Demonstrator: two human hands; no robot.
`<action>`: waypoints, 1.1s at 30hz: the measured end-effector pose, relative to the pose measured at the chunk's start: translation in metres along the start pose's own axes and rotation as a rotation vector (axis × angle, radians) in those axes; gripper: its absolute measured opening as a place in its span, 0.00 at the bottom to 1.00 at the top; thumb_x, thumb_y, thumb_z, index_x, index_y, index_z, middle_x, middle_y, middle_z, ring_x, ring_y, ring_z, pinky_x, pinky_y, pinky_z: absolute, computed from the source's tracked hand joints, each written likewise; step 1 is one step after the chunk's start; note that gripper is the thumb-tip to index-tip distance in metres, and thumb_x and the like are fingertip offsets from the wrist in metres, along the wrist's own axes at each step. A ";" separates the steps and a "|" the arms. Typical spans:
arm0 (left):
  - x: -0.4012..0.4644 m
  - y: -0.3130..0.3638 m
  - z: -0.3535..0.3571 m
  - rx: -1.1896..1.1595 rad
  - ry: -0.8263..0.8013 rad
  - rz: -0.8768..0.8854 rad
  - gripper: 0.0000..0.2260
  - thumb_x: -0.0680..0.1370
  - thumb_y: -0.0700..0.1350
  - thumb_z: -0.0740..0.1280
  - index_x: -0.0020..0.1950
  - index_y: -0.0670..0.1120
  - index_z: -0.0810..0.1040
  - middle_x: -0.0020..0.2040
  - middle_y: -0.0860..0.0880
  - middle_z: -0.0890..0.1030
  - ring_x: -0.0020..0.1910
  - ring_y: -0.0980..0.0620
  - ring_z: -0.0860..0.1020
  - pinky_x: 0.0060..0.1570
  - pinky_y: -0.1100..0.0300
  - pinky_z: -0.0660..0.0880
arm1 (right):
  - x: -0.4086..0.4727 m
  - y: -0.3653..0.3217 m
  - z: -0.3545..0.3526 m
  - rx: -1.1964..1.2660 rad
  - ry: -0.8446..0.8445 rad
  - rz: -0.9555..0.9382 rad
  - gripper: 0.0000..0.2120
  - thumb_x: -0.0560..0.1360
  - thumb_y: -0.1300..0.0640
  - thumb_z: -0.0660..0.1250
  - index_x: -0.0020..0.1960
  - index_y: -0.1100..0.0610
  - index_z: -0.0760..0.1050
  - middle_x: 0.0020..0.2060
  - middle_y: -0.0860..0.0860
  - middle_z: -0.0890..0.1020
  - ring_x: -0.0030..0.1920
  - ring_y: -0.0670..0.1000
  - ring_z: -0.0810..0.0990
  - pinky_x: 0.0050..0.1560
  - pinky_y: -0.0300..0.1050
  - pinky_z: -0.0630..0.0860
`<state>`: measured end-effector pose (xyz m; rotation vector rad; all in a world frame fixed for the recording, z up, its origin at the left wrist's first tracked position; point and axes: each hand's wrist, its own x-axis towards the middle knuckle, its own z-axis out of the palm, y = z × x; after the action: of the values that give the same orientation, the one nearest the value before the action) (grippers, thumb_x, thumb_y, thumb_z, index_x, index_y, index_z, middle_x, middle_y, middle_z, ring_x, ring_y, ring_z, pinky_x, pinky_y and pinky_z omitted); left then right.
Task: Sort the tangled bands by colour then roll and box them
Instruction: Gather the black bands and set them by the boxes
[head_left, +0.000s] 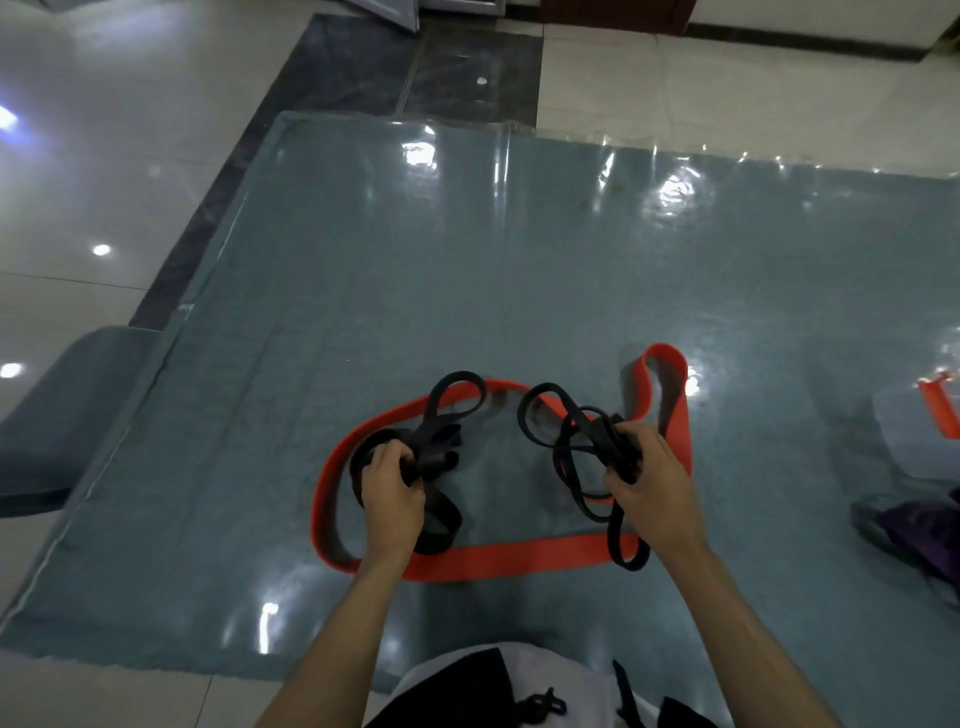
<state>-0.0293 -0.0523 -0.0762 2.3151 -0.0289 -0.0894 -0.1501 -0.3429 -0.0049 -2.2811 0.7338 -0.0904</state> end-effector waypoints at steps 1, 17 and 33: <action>0.001 -0.001 -0.004 -0.024 0.018 -0.009 0.17 0.72 0.26 0.72 0.42 0.47 0.72 0.44 0.54 0.75 0.44 0.51 0.75 0.43 0.62 0.73 | 0.000 0.001 0.000 0.010 0.003 0.002 0.27 0.73 0.64 0.75 0.68 0.47 0.73 0.60 0.47 0.80 0.53 0.49 0.82 0.52 0.53 0.83; -0.012 0.006 -0.021 0.151 -0.056 -0.070 0.21 0.72 0.43 0.79 0.64 0.48 0.81 0.60 0.48 0.83 0.65 0.41 0.78 0.60 0.43 0.77 | -0.023 0.007 0.000 0.077 0.029 -0.045 0.27 0.71 0.64 0.76 0.67 0.49 0.75 0.59 0.47 0.81 0.56 0.48 0.82 0.58 0.55 0.82; 0.001 -0.001 -0.013 0.018 -0.407 -0.276 0.35 0.67 0.64 0.81 0.70 0.59 0.73 0.78 0.42 0.61 0.77 0.36 0.64 0.74 0.36 0.68 | -0.019 -0.001 0.003 0.090 -0.024 -0.074 0.28 0.71 0.64 0.77 0.63 0.39 0.74 0.55 0.39 0.82 0.55 0.42 0.82 0.54 0.47 0.83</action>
<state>-0.0270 -0.0422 -0.0684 2.2692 0.0840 -0.7002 -0.1648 -0.3300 -0.0037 -2.2193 0.6203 -0.1277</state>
